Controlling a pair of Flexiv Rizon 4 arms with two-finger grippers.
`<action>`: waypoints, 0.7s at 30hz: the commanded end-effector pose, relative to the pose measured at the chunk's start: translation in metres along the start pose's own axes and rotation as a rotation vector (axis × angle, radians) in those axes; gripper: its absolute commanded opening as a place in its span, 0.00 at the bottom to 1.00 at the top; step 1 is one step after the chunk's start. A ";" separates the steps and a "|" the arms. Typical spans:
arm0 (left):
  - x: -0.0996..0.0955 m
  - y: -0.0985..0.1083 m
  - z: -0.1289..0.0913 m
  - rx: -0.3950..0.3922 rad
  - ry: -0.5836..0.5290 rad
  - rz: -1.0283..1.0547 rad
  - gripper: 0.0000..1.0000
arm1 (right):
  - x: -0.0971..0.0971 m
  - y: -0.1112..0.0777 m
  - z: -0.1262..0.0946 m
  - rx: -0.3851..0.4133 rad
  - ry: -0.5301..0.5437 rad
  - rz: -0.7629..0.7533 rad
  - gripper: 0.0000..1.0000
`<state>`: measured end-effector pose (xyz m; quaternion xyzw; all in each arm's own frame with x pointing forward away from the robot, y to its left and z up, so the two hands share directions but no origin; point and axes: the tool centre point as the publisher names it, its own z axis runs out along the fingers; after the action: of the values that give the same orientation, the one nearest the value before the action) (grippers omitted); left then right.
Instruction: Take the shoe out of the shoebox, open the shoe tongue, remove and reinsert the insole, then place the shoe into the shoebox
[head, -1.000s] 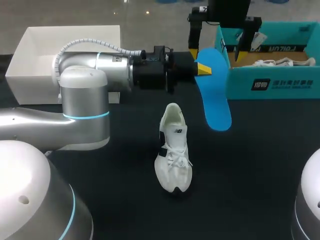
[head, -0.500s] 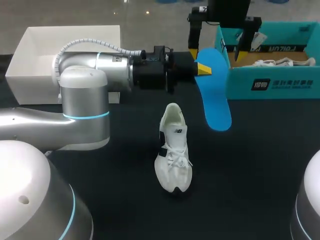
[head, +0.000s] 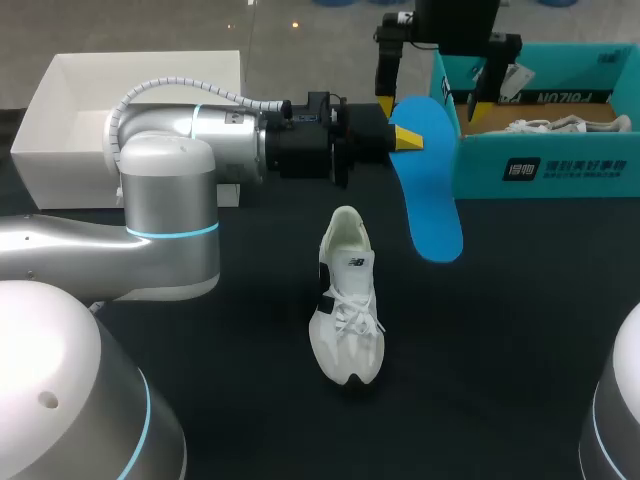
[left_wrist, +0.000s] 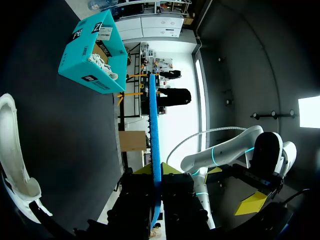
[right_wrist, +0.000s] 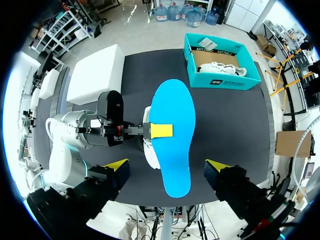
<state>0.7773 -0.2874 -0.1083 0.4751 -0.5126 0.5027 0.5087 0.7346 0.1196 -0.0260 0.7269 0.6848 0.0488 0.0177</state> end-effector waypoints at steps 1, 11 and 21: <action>0.000 0.000 0.001 0.001 0.000 0.000 0.00 | -0.014 -0.006 0.007 -0.029 0.101 0.020 1.00; 0.000 0.000 0.001 0.001 0.000 0.000 0.00 | -0.041 -0.015 0.011 -0.109 0.447 0.009 1.00; 0.000 0.000 0.001 0.001 0.000 0.000 0.00 | -0.055 -0.013 0.016 -0.098 0.661 0.005 1.00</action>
<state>0.7773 -0.2874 -0.1082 0.4751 -0.5126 0.5027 0.5087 0.7207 0.0825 -0.0363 0.7165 0.6674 0.1943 -0.0588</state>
